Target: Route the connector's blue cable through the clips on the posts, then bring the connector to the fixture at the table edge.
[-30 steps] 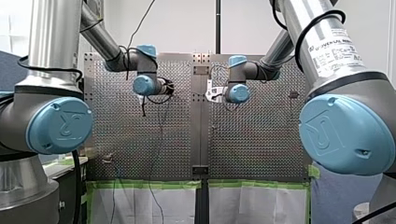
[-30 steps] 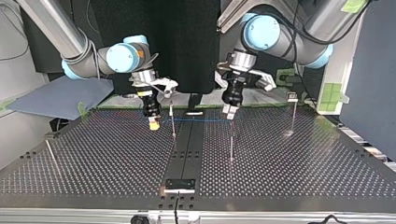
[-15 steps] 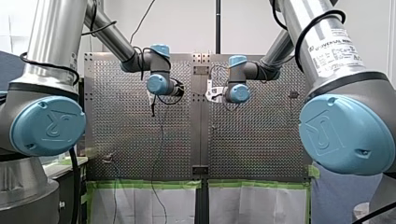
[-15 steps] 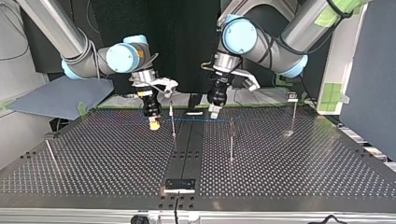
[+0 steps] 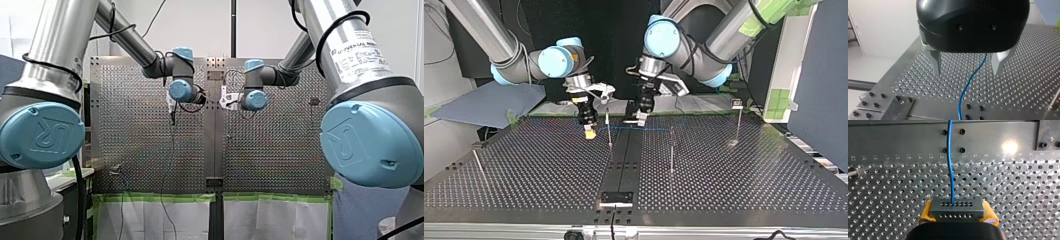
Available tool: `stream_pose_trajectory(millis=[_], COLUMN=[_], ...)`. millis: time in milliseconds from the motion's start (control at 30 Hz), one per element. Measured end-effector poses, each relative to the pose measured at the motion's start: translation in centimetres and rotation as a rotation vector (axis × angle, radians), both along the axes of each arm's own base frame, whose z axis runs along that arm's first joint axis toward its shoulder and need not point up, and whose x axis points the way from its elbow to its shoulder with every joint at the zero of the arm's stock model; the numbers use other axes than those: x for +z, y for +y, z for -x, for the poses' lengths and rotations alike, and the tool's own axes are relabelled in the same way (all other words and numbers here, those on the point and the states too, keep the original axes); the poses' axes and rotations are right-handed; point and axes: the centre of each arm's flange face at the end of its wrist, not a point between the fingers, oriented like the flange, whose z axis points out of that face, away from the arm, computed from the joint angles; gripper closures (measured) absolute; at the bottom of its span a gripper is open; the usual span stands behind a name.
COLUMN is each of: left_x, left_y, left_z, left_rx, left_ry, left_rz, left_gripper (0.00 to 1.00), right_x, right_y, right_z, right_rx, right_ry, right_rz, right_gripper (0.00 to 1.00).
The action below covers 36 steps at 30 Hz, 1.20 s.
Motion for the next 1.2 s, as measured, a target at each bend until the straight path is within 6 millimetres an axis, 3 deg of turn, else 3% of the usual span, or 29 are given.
stream_pose_trajectory(millis=[400, 1200], left_x=[-1.5, -0.6], left_y=[0.3, 1.5], left_z=[-2.5, -5.0], left_rx=[0.097, 0.293], left_ry=[-0.002, -0.031], left_rz=[0.004, 0.023], left_gripper=[0.0, 0.0], right_x=[0.0, -0.1], right_y=[0.0, 0.1], right_z=[0.1, 0.0], right_rx=[-0.001, 0.002], right_ry=[0.003, 0.007], right_rz=[0.0, -0.003], right_gripper=[1.0, 1.0])
